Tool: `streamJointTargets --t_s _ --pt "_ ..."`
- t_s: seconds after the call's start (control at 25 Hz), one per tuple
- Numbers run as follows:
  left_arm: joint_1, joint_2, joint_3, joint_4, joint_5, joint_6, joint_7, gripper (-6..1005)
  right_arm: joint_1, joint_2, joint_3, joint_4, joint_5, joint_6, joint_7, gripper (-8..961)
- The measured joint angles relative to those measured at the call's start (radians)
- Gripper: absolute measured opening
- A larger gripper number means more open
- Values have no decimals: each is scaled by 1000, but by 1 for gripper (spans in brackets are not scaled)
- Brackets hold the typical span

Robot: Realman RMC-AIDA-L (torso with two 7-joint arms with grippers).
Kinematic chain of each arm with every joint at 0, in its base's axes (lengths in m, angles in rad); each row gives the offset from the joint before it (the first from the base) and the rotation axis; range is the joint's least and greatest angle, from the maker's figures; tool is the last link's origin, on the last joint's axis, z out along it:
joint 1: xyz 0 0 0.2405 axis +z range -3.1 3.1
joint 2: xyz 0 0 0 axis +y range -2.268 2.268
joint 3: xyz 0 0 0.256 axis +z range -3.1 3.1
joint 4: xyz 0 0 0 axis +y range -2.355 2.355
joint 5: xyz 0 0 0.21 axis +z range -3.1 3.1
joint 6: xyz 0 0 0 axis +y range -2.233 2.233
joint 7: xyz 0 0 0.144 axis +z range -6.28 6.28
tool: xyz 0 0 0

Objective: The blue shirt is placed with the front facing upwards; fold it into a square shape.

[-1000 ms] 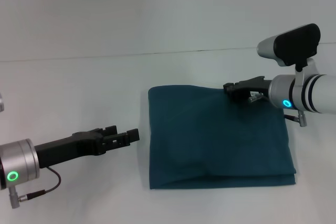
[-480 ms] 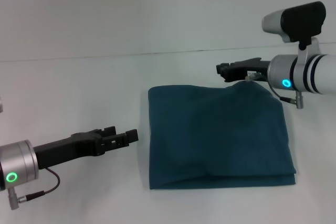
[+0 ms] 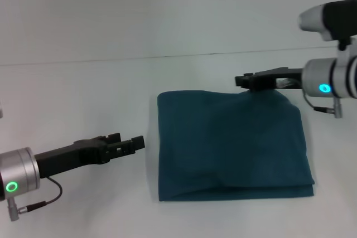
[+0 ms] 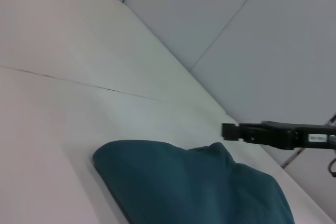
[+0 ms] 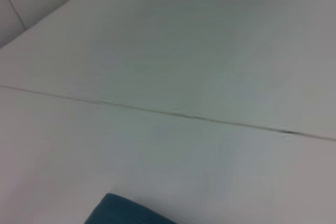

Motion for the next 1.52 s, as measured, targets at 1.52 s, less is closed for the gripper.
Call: streamJointTargets --t_s 1.52 --pt "-14 1 9 0 4 0 1 962 -298 -63 223 -46 14 -398 103 534"
